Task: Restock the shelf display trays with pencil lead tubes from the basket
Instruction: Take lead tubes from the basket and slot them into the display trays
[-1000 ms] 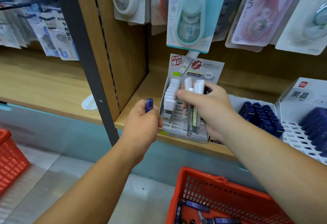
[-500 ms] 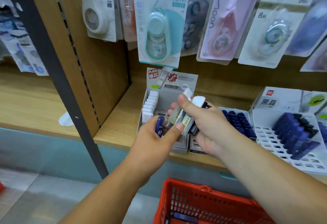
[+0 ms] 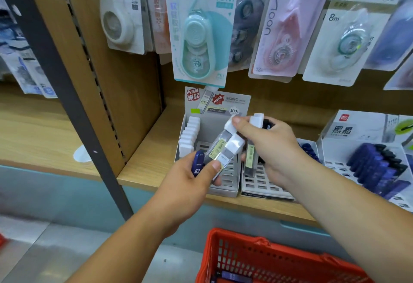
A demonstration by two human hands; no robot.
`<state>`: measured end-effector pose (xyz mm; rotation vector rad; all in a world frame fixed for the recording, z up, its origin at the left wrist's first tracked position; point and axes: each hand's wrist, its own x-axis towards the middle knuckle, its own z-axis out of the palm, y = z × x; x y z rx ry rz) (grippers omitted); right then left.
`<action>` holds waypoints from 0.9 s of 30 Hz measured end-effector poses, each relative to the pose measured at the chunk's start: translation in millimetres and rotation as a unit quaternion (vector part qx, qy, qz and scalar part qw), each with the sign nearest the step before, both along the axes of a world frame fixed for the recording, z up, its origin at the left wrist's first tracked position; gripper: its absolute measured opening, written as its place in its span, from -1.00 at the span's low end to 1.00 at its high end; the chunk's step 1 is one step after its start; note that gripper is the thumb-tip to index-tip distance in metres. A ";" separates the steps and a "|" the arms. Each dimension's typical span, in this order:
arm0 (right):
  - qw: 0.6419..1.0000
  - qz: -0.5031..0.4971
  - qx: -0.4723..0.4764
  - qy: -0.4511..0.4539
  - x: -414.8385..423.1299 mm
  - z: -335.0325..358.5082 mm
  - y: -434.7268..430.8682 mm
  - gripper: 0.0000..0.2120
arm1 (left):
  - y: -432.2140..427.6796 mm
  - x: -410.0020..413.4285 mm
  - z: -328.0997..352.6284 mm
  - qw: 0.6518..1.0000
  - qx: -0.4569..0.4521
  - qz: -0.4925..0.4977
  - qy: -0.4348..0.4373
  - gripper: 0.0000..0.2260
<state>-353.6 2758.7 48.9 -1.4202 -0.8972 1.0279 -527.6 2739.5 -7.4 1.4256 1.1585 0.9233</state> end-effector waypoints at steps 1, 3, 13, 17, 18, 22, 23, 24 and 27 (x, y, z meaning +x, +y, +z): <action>1.000 -0.004 0.000 -0.013 2.0 1.5 1.2 -0.81 | 0.1 -2.2 -1.2 1.000 0.002 -0.005 0.002 -0.88; 0.999 -0.016 0.013 -0.036 5.6 4.5 1.7 -0.83 | -0.4 -4.9 -2.8 1.000 0.009 -0.023 0.013 -0.87; 0.999 0.019 -0.045 0.001 1.0 8.9 -14.3 -0.85 | -8.0 4.3 7.2 0.997 0.060 0.020 0.036 -0.95; 0.999 0.004 -0.049 -0.003 -8.0 10.6 -13.5 -0.89 | -8.1 7.1 4.7 0.972 0.147 0.022 0.181 -0.75; 0.999 -0.002 -0.052 -0.010 -8.2 9.9 -12.7 -0.87 | -7.1 5.8 4.7 0.969 0.152 0.032 0.193 -0.74; 0.995 0.042 -0.093 0.019 -6.3 7.0 -11.7 -0.76 | -4.8 1.6 2.6 0.982 0.125 0.038 0.139 -0.72; 0.992 0.064 -0.101 0.031 -4.8 6.4 -11.9 -0.72 | -5.1 1.0 1.9 0.988 0.109 0.025 0.110 -0.73; 0.991 0.083 -0.103 0.034 -2.8 5.9 -12.0 -0.72 | -5.0 -0.1 1.5 0.992 0.097 0.010 0.084 -0.76; 0.991 0.100 -0.088 0.017 4.7 3.6 -8.9 -0.78 | -1.3 -6.5 2.2 0.997 0.059 -0.036 0.027 -0.80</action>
